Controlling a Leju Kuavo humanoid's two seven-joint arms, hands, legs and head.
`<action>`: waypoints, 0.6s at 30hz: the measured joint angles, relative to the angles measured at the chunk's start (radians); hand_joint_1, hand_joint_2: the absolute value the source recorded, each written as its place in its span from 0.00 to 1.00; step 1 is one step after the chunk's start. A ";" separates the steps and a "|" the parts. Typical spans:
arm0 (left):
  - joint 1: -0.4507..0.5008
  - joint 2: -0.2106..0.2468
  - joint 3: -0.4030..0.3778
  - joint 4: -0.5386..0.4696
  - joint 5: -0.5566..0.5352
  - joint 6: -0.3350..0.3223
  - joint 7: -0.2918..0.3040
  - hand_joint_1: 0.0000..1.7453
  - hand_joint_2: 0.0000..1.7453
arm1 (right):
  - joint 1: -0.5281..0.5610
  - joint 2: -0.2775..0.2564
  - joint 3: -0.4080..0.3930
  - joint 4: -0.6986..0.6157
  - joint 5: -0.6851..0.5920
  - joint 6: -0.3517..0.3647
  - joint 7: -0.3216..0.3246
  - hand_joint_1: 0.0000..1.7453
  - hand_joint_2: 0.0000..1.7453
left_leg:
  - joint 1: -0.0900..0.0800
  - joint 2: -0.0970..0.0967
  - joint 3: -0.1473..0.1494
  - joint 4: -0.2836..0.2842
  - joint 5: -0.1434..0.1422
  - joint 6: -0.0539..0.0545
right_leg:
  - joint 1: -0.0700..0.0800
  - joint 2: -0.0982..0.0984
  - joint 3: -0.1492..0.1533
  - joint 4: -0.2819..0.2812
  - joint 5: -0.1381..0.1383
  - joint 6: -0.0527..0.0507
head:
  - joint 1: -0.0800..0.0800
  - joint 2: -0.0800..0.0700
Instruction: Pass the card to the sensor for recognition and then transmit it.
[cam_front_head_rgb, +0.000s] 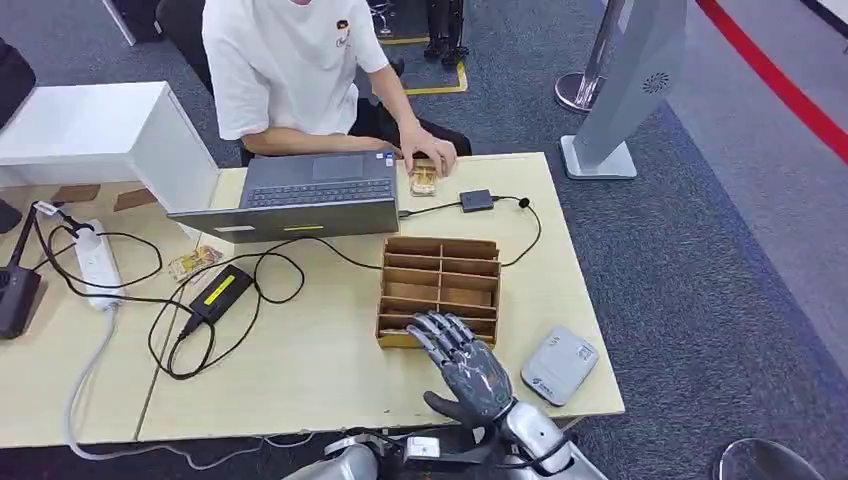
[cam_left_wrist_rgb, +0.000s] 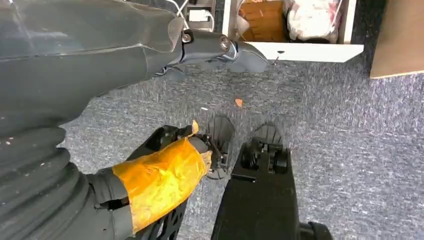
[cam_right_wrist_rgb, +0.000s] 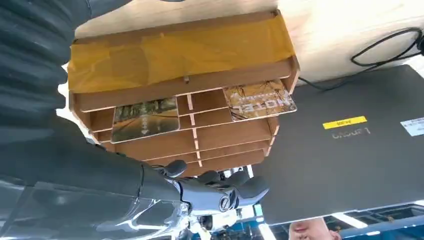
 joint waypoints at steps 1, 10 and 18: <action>0.000 0.000 0.000 -0.001 0.005 -0.003 0.006 0.00 1.00 | -0.009 0.005 0.000 0.011 0.003 -0.014 0.002 0.00 1.00 | 0.000 0.000 0.000 0.000 0.000 0.000 | 0.000 0.000 0.000 0.000 0.000 0.000 | 0.000 0.000; -0.001 -0.001 -0.010 -0.010 0.043 -0.018 0.024 0.00 1.00 | -0.097 0.048 -0.001 0.113 0.006 -0.087 0.021 0.00 1.00 | 0.000 0.000 0.000 0.000 0.000 0.000 | 0.000 0.000 0.000 0.000 0.000 0.000 | 0.000 0.000; -0.004 -0.002 -0.027 -0.010 0.062 -0.023 0.027 0.00 1.00 | -0.143 0.053 -0.028 0.152 0.024 -0.094 0.031 0.00 1.00 | 0.000 0.000 0.000 0.000 0.000 0.000 | 0.000 0.000 0.000 0.000 0.000 0.000 | 0.000 0.000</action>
